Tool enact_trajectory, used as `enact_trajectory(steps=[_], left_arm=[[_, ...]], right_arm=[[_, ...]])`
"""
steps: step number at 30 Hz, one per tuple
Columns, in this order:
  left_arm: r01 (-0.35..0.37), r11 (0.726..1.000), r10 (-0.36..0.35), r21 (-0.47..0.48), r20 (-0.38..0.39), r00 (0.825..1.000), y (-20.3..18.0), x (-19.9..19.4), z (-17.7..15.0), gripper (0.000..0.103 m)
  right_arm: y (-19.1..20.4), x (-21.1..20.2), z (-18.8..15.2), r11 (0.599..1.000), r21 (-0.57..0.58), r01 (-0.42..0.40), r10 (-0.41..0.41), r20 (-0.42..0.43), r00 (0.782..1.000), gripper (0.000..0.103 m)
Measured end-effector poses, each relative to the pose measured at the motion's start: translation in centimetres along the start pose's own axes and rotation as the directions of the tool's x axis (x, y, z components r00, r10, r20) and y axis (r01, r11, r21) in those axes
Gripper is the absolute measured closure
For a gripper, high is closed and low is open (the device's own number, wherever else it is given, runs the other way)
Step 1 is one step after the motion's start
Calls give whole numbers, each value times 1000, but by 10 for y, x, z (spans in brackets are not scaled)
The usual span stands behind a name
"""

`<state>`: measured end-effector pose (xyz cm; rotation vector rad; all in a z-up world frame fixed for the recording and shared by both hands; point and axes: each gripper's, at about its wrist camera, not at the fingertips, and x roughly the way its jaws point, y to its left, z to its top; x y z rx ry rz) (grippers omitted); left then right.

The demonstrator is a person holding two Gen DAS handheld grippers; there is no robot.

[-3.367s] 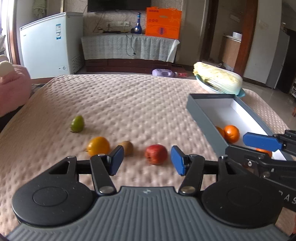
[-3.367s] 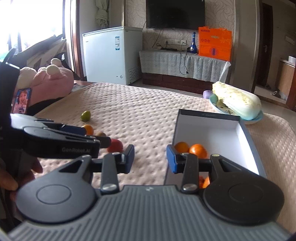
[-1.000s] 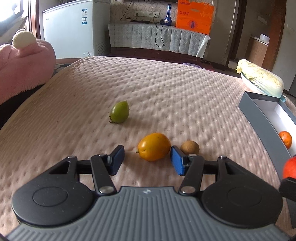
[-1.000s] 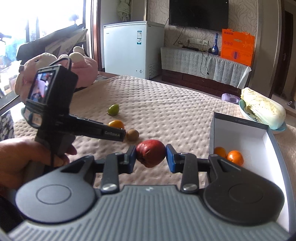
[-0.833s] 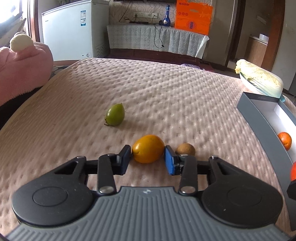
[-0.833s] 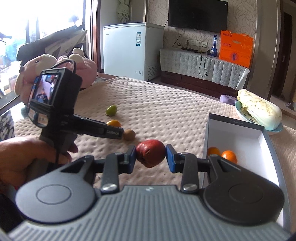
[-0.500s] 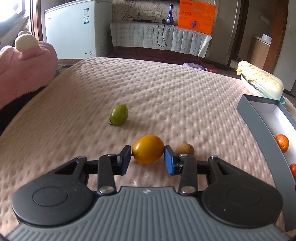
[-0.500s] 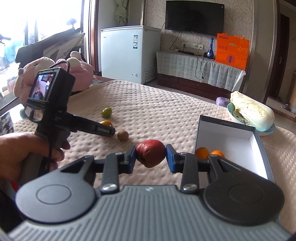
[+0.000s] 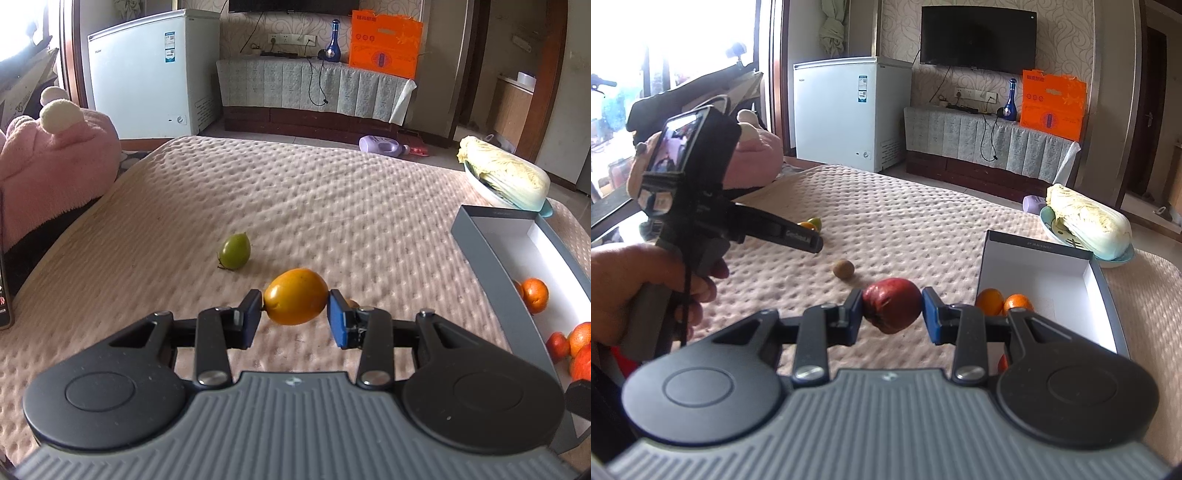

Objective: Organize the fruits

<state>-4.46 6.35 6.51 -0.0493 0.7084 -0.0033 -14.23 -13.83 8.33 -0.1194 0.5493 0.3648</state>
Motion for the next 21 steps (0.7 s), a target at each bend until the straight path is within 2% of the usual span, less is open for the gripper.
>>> enact_trajectory(steps=[21], left_arm=[[23,999,-23,28,-7,1000,-26,0,-3,58]], right_arm=[[-7,-11,-9,1000,4,-9,9,-11,1000,66]])
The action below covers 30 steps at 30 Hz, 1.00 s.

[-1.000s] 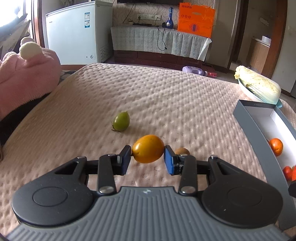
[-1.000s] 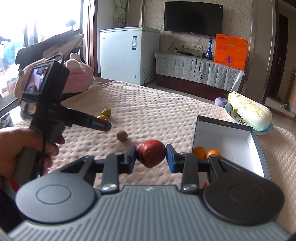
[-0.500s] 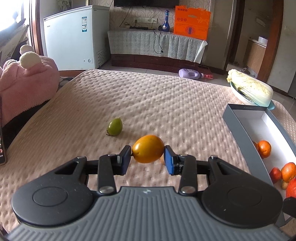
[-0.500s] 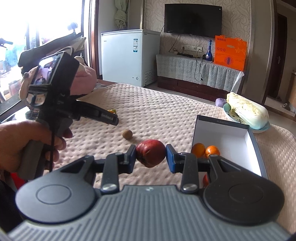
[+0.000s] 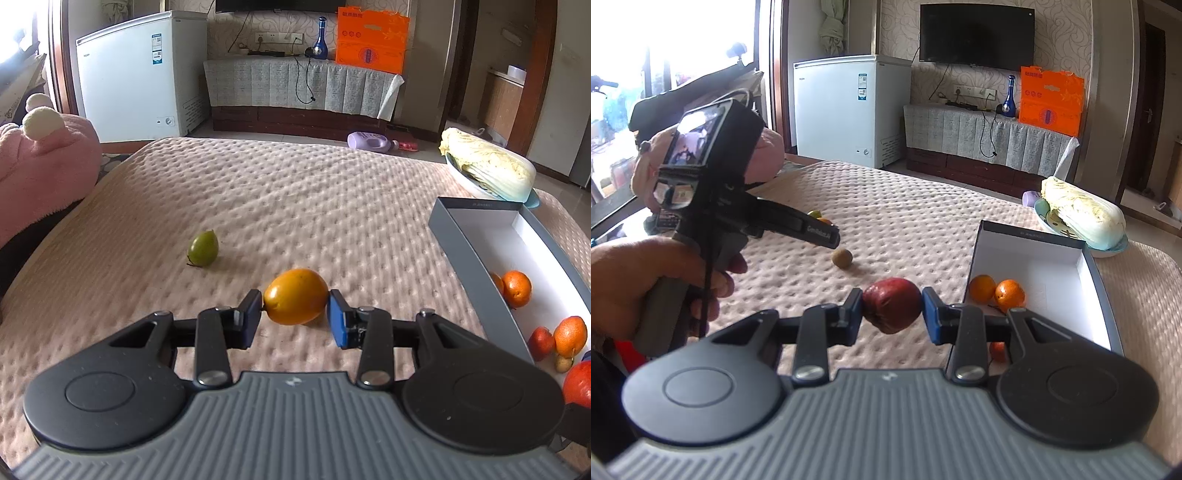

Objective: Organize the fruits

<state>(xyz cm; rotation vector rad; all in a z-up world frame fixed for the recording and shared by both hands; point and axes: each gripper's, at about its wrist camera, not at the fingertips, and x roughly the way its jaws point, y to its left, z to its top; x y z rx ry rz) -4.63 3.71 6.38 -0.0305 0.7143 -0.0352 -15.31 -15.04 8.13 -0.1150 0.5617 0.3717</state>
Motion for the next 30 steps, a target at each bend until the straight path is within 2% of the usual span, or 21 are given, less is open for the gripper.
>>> enact_trajectory(steps=[30], left_arm=[[23,999,-23,46,11,1000,-18,2,-1,58]], right_arm=[[-2,0,0,1000,-1,-18,18,-2,1000,66]])
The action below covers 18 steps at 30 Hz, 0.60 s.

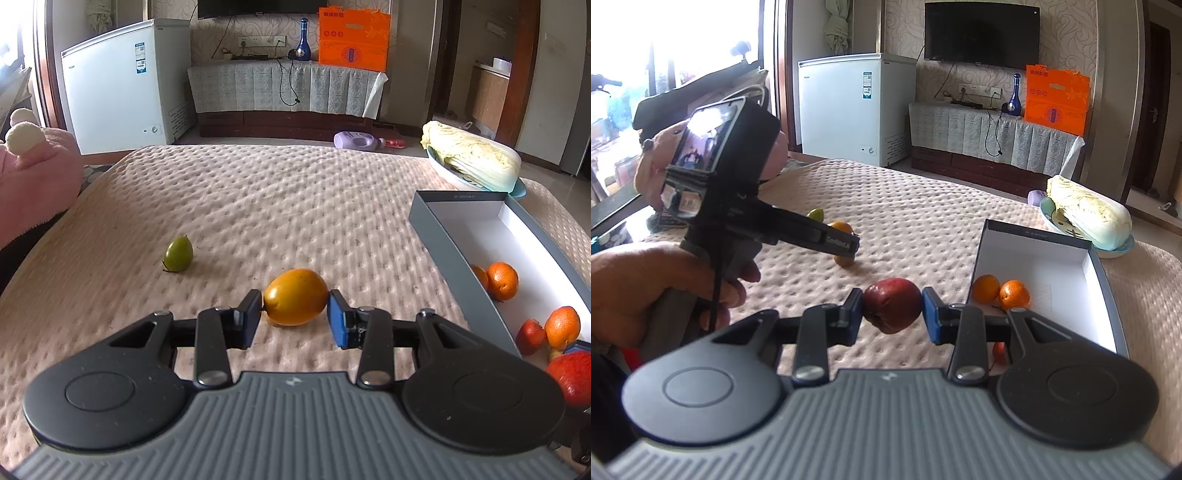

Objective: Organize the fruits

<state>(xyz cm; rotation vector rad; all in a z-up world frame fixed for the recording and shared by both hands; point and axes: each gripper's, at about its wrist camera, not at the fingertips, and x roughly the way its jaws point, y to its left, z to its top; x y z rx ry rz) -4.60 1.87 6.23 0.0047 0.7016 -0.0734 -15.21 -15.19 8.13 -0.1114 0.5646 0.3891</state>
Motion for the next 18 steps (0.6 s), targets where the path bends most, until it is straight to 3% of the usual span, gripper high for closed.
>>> enact_trajectory(steps=[18], left_arm=[[28,1000,-28,14,9,1000,-17,-1,1,58]], right_arm=[[-1,-2,0,1000,-2,0,0,1,1000,66]])
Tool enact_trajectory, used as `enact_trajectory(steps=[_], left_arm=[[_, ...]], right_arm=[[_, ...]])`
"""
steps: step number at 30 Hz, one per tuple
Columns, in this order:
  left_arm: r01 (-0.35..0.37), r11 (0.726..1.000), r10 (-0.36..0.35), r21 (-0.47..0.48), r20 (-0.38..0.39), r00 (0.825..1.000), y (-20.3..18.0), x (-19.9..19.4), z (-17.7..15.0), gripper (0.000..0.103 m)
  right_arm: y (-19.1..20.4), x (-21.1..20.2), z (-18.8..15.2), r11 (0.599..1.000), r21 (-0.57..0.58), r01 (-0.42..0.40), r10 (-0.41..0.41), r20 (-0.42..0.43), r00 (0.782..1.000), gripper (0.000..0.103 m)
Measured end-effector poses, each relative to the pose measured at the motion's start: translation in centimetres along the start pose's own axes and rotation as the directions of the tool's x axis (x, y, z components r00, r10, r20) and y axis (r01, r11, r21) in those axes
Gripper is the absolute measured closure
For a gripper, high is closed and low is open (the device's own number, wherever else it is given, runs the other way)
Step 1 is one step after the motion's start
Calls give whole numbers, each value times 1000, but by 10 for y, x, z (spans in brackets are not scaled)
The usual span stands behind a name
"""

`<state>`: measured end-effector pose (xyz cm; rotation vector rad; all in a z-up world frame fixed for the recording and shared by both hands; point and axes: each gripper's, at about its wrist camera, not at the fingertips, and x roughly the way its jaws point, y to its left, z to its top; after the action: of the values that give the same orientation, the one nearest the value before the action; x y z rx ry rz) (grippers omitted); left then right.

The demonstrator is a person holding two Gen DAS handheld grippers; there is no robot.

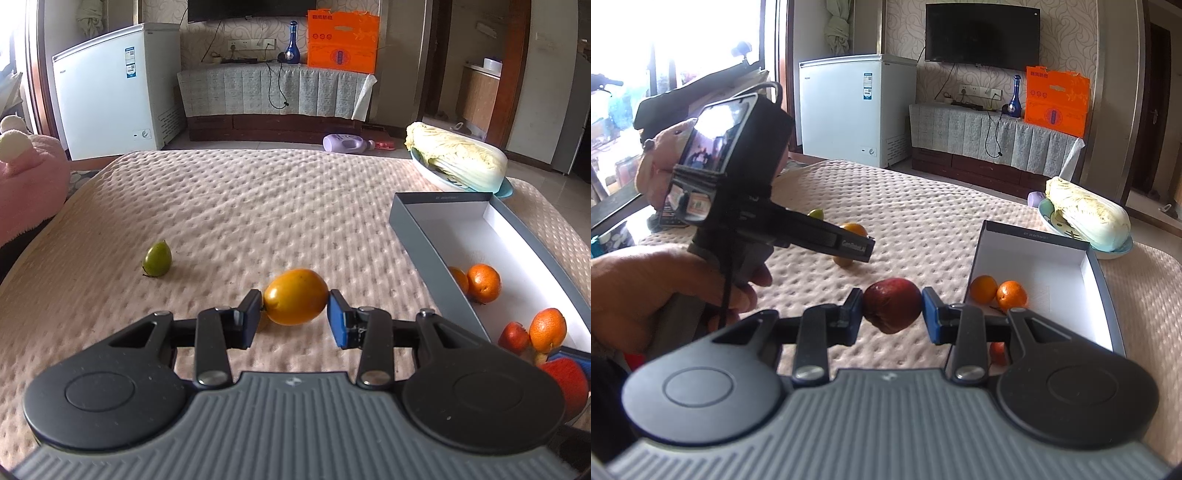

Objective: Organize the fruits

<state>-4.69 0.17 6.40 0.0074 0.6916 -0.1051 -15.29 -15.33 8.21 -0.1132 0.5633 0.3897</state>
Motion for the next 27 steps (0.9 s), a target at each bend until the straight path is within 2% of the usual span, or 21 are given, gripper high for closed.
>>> enact_trajectory(steps=[15,27], left_arm=[[26,999,-27,35,27,999,-22,-4,2,58],[85,995,-88,55,49,995,-53,-7,4,58]], right_arm=[[-7,-7,-1,1000,4,16,-16,2,1000,66],[-22,-14,-8,999,16,50,-50,-6,999,66]])
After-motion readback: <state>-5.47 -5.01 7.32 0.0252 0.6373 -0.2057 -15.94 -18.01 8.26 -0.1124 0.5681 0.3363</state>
